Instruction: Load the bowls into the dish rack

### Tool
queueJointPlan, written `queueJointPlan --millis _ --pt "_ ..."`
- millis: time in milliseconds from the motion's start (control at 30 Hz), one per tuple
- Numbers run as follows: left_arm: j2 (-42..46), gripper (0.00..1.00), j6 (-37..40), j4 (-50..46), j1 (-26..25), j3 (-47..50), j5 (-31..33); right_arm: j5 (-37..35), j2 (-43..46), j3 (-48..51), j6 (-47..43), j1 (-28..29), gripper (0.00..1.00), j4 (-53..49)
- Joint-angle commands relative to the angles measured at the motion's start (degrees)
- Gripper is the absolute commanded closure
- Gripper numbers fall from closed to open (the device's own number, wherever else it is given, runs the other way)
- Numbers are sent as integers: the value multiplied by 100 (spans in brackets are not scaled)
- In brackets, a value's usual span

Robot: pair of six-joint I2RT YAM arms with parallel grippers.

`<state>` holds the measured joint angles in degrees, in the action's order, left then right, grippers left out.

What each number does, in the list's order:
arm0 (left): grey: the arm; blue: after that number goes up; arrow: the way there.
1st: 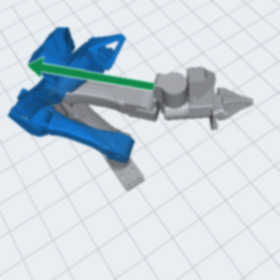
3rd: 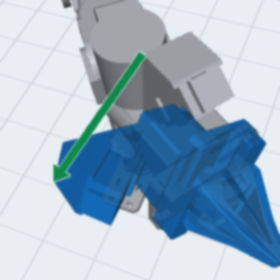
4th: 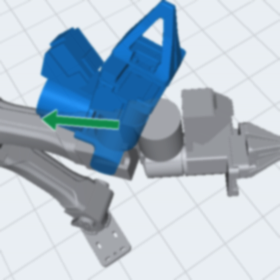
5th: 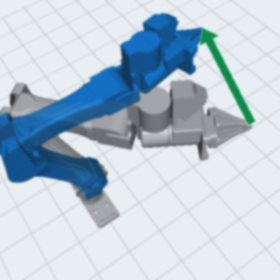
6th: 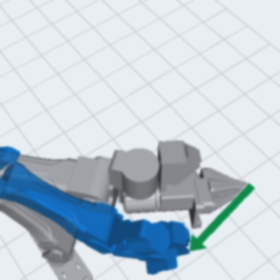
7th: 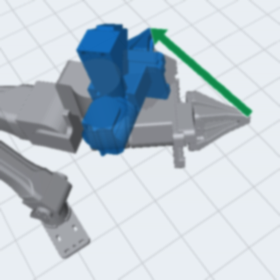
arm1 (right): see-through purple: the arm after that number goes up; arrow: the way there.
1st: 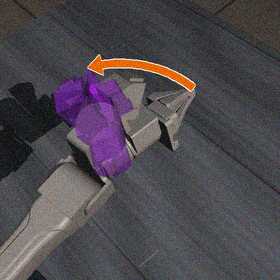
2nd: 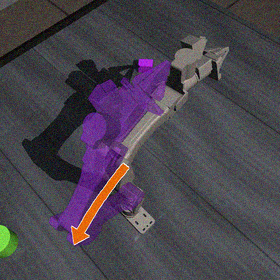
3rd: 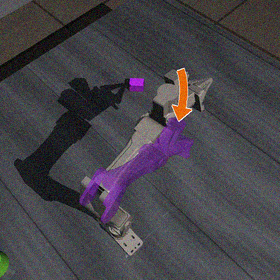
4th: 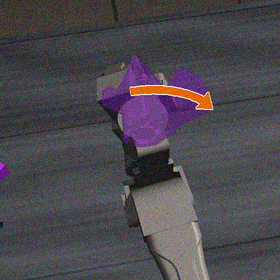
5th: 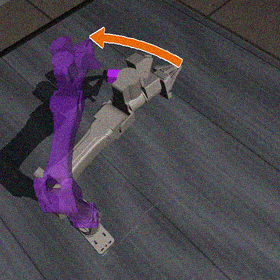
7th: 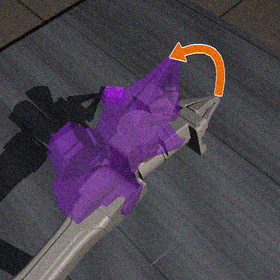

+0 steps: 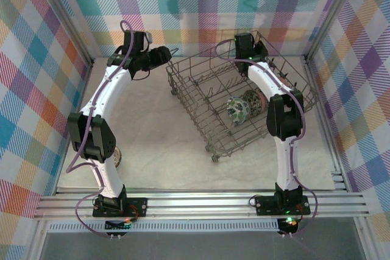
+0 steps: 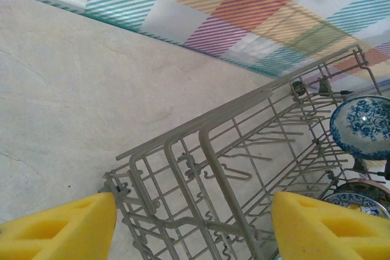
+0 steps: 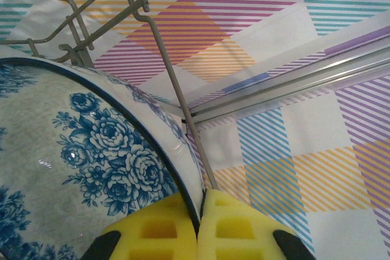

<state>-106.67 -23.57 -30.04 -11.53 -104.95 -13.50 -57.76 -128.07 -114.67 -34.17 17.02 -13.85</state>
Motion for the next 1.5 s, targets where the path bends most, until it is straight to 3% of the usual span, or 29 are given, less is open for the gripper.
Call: queueJointPlan --millis 0,967,1467 --pt "-55 32 -68 -37 45 -202 -125 -253 -151 -337 143 117 100 -22" --pt "-170 32 -54 -11 72 -276 -261 -649 -855 -1225 394 213 96 -974" --pt "-200 32 -57 -28 98 -322 -266 -636 -1160 -1438 119 232 84 -851"
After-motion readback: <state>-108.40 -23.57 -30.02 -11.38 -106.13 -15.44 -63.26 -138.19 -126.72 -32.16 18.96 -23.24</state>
